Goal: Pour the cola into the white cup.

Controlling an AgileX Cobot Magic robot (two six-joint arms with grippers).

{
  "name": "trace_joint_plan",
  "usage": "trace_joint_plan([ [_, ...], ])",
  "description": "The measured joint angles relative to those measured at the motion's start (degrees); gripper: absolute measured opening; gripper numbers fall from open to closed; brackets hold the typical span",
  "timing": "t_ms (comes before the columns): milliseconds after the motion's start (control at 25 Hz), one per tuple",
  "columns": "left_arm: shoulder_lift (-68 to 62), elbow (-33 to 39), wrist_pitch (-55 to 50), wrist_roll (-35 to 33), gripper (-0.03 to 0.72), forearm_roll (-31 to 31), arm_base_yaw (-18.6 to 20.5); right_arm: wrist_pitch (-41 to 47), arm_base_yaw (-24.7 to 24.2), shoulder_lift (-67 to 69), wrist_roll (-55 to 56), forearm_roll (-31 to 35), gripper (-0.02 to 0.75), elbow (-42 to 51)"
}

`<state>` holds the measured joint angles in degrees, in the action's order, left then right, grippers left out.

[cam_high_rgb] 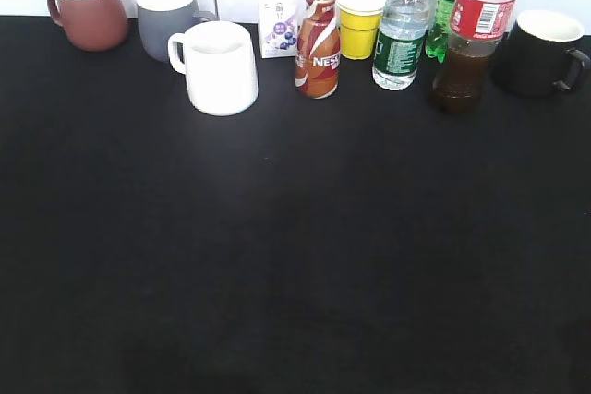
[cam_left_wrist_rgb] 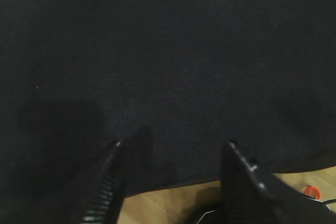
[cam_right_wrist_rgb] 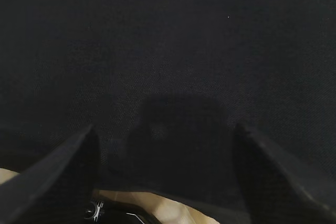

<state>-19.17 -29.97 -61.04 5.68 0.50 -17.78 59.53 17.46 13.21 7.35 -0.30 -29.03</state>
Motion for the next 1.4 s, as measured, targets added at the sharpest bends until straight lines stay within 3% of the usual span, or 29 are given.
trace_joint_plan([
  [160, 0.57, 0.00, 0.00, 0.00, 0.385, 0.00, 0.55, 0.00, -0.11, -0.18, -0.06, 0.00, 0.592, 0.00],
  [240, 2.90, 0.00, 0.17, 0.00, 0.384, 0.00, 3.79, 0.00, -2.61, -1.81, -0.06, 0.30, 0.592, 0.07],
  [400, 12.23, 0.00, 0.22, 0.00, 0.348, 0.00, 13.28, 0.11, -14.84, -9.20, 0.00, 0.30, 0.592, 0.07],
  [520, 18.13, 0.00, 0.23, 0.00, 0.293, 0.00, 16.10, 0.18, -16.03, -13.52, 0.00, 0.30, 0.592, 0.07],
  [680, 19.58, 0.13, 0.19, 0.00, 0.232, 0.00, 16.37, 0.18, -16.10, -13.68, -0.03, 0.30, 0.592, 0.08],
  [1400, 19.58, 0.13, 0.19, 0.00, 0.230, 0.00, 16.37, 0.18, -16.10, -13.68, -0.03, 0.30, 0.592, 0.08],
])
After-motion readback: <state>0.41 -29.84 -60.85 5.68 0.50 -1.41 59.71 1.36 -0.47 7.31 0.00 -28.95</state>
